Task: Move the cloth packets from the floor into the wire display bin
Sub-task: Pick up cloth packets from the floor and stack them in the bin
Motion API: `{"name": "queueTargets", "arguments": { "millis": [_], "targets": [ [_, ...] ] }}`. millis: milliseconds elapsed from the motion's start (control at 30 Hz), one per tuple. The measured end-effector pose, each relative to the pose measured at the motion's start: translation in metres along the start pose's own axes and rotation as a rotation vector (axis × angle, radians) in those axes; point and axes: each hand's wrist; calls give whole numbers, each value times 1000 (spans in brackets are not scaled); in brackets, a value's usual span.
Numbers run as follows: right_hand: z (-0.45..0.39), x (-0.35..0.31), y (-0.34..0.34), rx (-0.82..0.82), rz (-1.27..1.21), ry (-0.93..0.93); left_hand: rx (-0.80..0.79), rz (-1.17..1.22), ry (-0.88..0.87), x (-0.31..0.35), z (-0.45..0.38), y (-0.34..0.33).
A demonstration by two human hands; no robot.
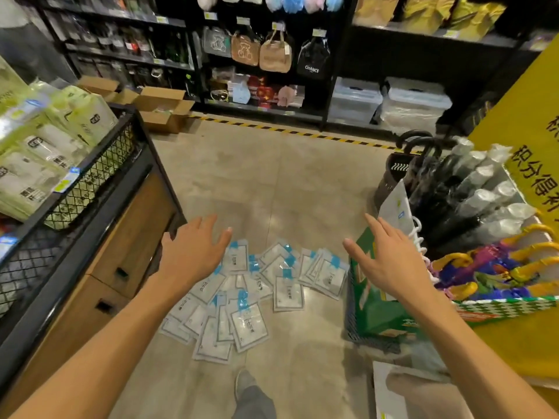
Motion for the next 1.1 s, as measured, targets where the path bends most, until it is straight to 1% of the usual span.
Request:
{"name": "queueTargets", "arguments": {
  "millis": [133,233,433,600,667,767,867,933,1100],
  "targets": [
    [-31,-9,-29,-9,-13,20,6,-21,27,-21,-28,-22],
    [-53,-15,-62,-56,-14,34,-1,-37,69,-44,-43,-49],
    [-104,-15,-148,-140,-4,93,48,-198,111,-93,-65,-119],
    [-141,-10,-233,-230,26,148,-3,-291,168,-120,-92,-189],
    [-153,-8,-275,-259,49,170,-37,-294,187,-130,-103,-225],
    [-168,-3,-344,-276,58,202,-133,-331,196,-155,-120,-292],
    [-180,5,-425,-300,72,247,-243,-365,238,-183,-141,-364],
    [-185,13,-485,-316,101,275,-301,-376,234,-203,-153,-416],
    [-193,40,-637,-340,188,323,-327,-418,201,-262,-173,-555]
  ]
}}
Point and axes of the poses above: each hand's wrist, its own z-axis away from the middle knuckle, its own y-axis out of the back of the hand, x = y × z, and after that the axes turned 2 degrees about y, right-handed
